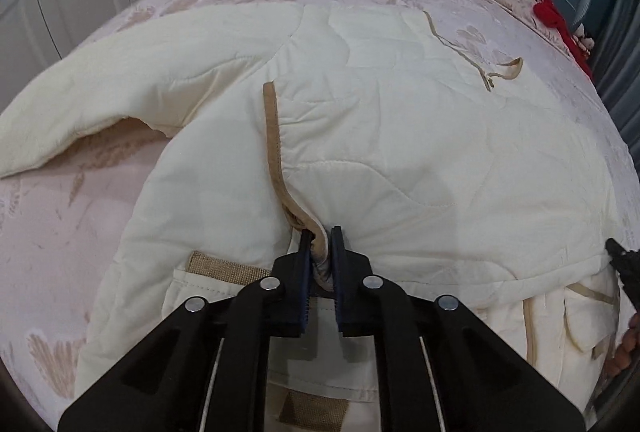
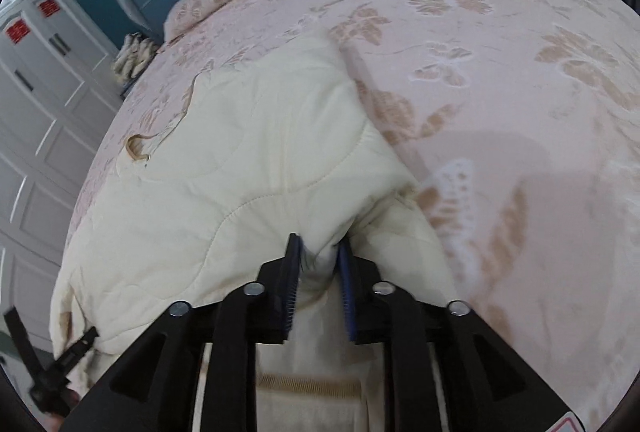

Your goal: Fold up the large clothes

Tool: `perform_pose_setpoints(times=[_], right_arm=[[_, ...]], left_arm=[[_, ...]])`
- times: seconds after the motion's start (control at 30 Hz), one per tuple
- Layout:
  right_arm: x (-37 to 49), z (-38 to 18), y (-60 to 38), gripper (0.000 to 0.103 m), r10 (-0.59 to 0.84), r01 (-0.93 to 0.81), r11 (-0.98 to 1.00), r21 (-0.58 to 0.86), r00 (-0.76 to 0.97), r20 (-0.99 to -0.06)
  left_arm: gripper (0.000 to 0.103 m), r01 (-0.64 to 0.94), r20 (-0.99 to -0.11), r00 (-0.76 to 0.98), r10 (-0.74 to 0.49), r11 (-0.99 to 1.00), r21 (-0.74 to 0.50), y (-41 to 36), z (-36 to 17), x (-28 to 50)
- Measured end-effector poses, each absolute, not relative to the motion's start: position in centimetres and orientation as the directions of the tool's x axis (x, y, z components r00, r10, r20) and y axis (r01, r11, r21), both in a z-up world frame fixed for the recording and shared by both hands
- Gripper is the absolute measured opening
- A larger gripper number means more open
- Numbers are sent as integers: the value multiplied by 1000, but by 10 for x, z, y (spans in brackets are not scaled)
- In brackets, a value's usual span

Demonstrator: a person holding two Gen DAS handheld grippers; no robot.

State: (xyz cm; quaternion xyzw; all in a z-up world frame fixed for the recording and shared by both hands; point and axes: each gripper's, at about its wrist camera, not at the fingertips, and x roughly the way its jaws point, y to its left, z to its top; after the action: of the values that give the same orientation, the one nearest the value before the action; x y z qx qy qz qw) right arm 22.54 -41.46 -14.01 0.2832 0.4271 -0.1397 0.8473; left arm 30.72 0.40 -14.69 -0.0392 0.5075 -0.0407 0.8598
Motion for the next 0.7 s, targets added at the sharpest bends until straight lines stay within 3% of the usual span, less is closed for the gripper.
perform_pose_setpoints(times=[0.03, 0.1, 0.2, 0.3, 0.53, 0.7], right_arm=[[220, -132, -413, 22, -26, 489, 803, 340, 598, -801], [206, -105, -401, 27, -144, 498, 833, 240, 614, -776], [203, -74, -361, 25, -120, 374, 906, 198, 676, -727], [220, -74, -301, 21, -1, 202, 961, 191, 689, -725], [258, -132, -223, 20, 33, 86, 991, 104, 593, -805], [257, -160, -224, 18, 24, 97, 990, 103, 598, -801]], left_arm=[[34, 15, -867, 488, -97, 995, -103, 8, -141, 303], [57, -31, -850, 521, -77, 994, -109, 20, -123, 295], [58, -44, -773, 625, -109, 984, -174, 28, -79, 275], [58, 25, -764, 622, -174, 979, -203, 3, -72, 275], [57, 83, -836, 536, -114, 993, -82, -43, -136, 285], [57, 104, -811, 578, -90, 994, -36, -46, -154, 278]])
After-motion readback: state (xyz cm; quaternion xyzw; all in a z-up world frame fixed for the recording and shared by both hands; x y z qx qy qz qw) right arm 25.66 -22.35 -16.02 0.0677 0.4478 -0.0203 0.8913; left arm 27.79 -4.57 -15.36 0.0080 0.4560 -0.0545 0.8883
